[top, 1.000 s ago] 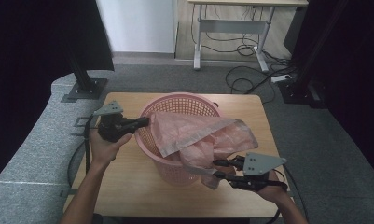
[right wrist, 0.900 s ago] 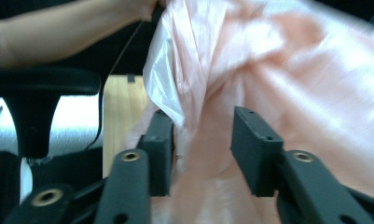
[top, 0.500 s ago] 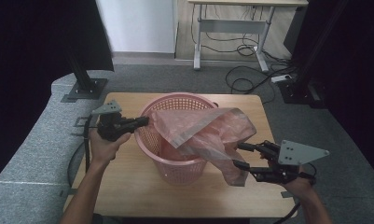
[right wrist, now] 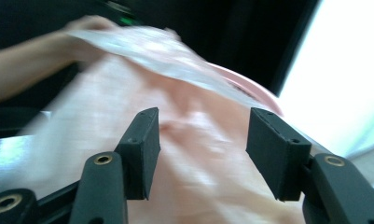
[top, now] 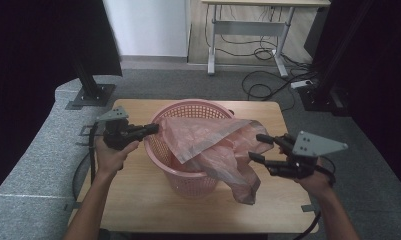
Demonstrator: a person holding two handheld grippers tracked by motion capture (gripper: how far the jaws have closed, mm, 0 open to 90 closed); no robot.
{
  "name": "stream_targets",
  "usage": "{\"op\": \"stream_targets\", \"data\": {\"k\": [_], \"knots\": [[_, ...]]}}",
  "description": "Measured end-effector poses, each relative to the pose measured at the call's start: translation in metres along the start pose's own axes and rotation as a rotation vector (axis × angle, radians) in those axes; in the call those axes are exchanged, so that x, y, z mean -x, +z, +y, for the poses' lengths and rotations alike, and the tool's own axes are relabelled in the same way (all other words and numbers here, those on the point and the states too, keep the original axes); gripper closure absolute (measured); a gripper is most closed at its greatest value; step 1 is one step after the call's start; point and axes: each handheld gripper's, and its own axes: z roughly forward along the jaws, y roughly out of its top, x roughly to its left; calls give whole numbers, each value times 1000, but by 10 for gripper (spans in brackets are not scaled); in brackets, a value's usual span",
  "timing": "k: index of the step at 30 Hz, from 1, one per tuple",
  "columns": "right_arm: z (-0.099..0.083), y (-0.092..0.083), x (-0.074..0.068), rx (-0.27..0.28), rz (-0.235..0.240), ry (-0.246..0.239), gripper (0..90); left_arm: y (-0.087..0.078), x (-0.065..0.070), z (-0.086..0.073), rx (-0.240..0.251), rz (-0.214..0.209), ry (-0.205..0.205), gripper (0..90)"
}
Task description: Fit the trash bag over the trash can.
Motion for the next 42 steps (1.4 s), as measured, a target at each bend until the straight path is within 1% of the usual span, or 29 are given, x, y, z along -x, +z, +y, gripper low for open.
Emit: {"op": "stream_targets", "data": {"k": [2,4,6,9,10,11,12,14,15,17,18,19,20,21,22,23,25,26,27,28,29,30,31,33,35,36,39,40,42], "knots": [[-1,10,13,-34,-36,1,416,1,-2,0,-1,-10,-2,895],[-2,21,24,-62,-53,-10,412,2,-4,2,-4,-17,-2,894],[0,33,33,-90,-81,-25,408,3,-6,3,-5,-24,-4,894],[5,51,40,-108,-59,-41,428,4,-11,7,-8,-31,-6,894],[8,57,41,-112,-38,-45,458,4,-12,9,-6,-36,-8,894],[10,63,40,-118,-3,-50,487,4,-14,11,-4,-41,-11,894],[13,69,39,-126,21,-59,530,5,-15,14,-5,-44,-11,893],[18,79,34,-142,56,-69,647,6,-16,18,-7,-48,-11,893],[21,83,32,-147,65,-74,690,8,-17,21,-10,-51,-8,892],[25,89,28,-153,90,-86,758,11,-19,27,-17,-48,-4,891],[26,92,26,-157,92,-94,769,13,-20,30,-23,-50,-3,891],[28,93,24,-158,97,-100,767,15,-20,33,-27,-50,-3,891],[28,94,23,-157,102,-106,738,17,-21,35,-30,-49,-3,891],[29,93,21,-153,99,-109,687,18,-22,37,-32,-48,-3,891],[29,92,21,-150,83,-110,670,20,-23,40,-36,-50,-5,891],[28,89,22,-149,70,-105,678,22,-24,41,-39,-47,-4,890],[27,85,24,-147,72,-100,665,25,-25,43,-45,-45,-6,890],[25,82,26,-145,75,-93,614,27,-25,44,-46,-47,-8,890],[24,80,27,-148,78,-82,529,28,-25,45,-46,-46,-9,890],[21,78,28,-157,86,-74,471,29,-25,45,-47,-47,-10,890],[19,77,29,-162,67,-76,434,31,-25,45,-46,-47,-11,890],[16,76,31,-162,52,-65,392,32,-25,45,-48,-47,-10,890],[14,75,33,-163,55,-54,352,33,-25,45,-49,-46,-10,890],[9,74,37,-169,59,-45,334,34,-25,45,-48,-45,-13,889],[3,74,41,-179,75,-29,331,35,-25,45,-51,-40,-15,889],[1,75,42,-191,69,-27,349,35,-26,45,-53,-38,-16,889],[-6,78,46,-214,73,2,458,36,-29,47,-54,-38,-23,889],[-7,79,47,-213,71,13,483,36,-30,48,-53,-40,-27,889],[-8,80,48,-199,86,33,598,37,-32,48,-50,-49,-37,889]]}}
